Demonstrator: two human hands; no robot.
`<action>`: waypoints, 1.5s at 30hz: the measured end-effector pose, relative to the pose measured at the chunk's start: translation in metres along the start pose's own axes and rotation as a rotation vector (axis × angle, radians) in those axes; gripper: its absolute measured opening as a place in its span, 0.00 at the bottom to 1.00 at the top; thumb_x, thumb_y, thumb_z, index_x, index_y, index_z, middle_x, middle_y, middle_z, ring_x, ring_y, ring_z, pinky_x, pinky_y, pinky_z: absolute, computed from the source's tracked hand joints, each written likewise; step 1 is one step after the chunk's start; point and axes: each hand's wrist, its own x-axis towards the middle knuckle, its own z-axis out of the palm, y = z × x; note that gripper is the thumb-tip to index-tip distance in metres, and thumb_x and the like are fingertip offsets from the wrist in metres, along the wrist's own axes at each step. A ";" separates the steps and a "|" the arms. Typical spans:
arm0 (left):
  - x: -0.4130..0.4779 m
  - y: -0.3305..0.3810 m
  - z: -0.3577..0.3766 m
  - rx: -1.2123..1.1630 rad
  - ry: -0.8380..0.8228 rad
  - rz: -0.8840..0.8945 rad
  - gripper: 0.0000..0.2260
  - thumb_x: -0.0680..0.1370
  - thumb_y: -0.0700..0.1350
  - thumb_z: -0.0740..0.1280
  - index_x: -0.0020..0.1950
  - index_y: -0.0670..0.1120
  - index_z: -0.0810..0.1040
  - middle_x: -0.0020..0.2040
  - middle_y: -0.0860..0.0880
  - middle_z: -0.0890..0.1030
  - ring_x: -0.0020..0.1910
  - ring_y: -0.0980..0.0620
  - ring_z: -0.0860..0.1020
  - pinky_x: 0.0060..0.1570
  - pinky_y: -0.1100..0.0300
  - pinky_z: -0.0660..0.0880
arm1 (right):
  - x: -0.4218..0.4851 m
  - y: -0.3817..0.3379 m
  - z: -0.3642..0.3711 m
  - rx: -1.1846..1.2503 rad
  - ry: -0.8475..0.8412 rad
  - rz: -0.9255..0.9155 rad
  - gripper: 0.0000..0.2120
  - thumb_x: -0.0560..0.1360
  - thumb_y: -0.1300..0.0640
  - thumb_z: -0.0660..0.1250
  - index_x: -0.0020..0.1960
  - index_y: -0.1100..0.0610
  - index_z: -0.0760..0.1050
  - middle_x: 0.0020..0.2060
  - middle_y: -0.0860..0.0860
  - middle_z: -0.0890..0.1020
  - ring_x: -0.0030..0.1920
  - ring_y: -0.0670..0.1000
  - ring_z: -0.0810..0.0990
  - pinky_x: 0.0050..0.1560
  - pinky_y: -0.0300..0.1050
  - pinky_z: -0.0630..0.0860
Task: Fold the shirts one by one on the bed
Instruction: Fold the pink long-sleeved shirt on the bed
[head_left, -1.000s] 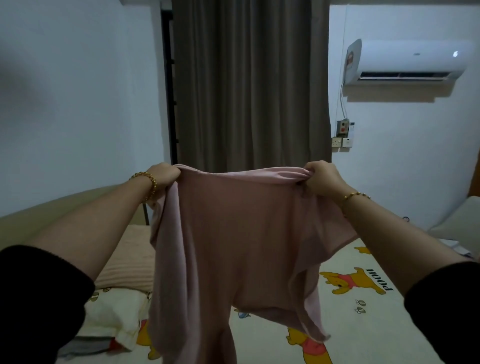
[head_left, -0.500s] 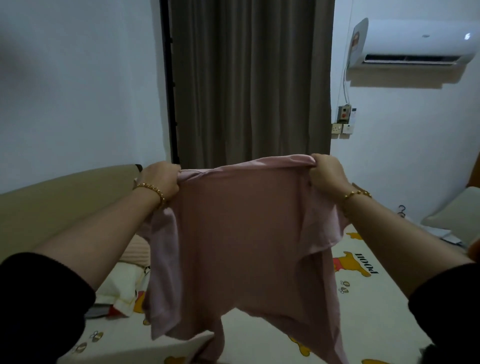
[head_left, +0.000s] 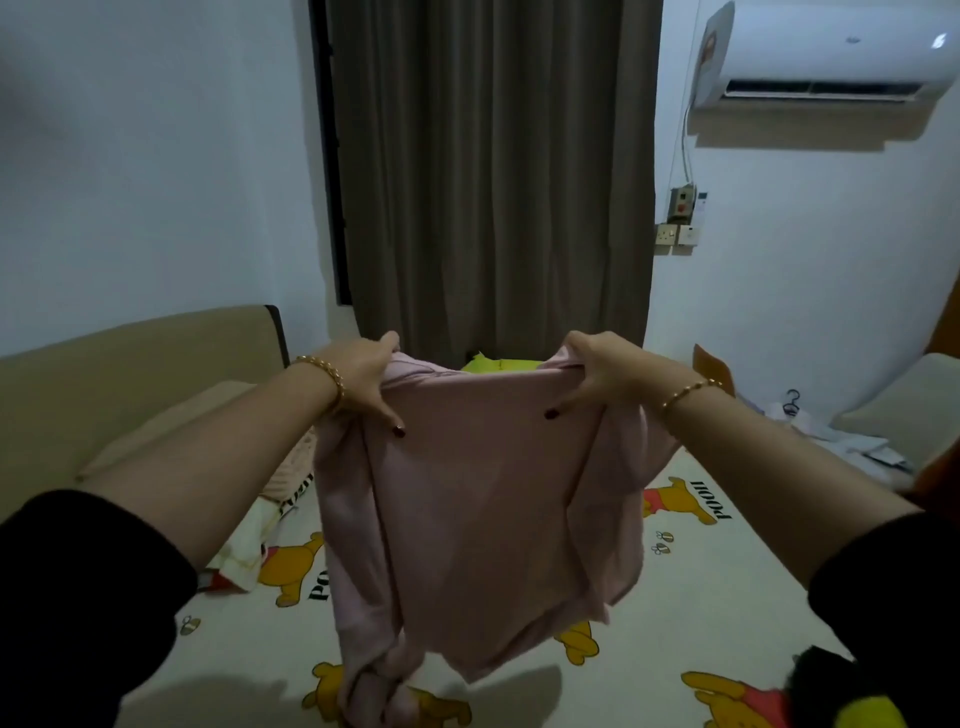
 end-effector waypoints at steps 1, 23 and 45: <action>-0.002 0.005 0.002 0.108 0.011 -0.018 0.40 0.57 0.62 0.79 0.60 0.48 0.62 0.50 0.48 0.78 0.49 0.47 0.78 0.41 0.57 0.71 | -0.001 0.000 0.002 -0.127 0.050 -0.036 0.30 0.63 0.39 0.76 0.57 0.52 0.71 0.47 0.49 0.77 0.48 0.51 0.77 0.49 0.49 0.79; -0.021 0.003 -0.032 -0.649 0.021 -0.208 0.06 0.75 0.43 0.67 0.51 0.45 0.76 0.46 0.44 0.79 0.37 0.54 0.74 0.37 0.61 0.69 | -0.005 -0.009 -0.022 0.236 0.058 0.075 0.31 0.63 0.38 0.75 0.60 0.53 0.72 0.51 0.50 0.78 0.51 0.51 0.77 0.54 0.49 0.77; 0.109 -0.076 0.112 -0.265 -0.514 -0.104 0.22 0.65 0.59 0.75 0.50 0.46 0.79 0.48 0.49 0.82 0.47 0.50 0.80 0.48 0.59 0.76 | 0.106 0.004 0.107 -0.144 -0.482 0.200 0.25 0.65 0.36 0.73 0.46 0.57 0.77 0.42 0.53 0.79 0.42 0.54 0.77 0.42 0.42 0.70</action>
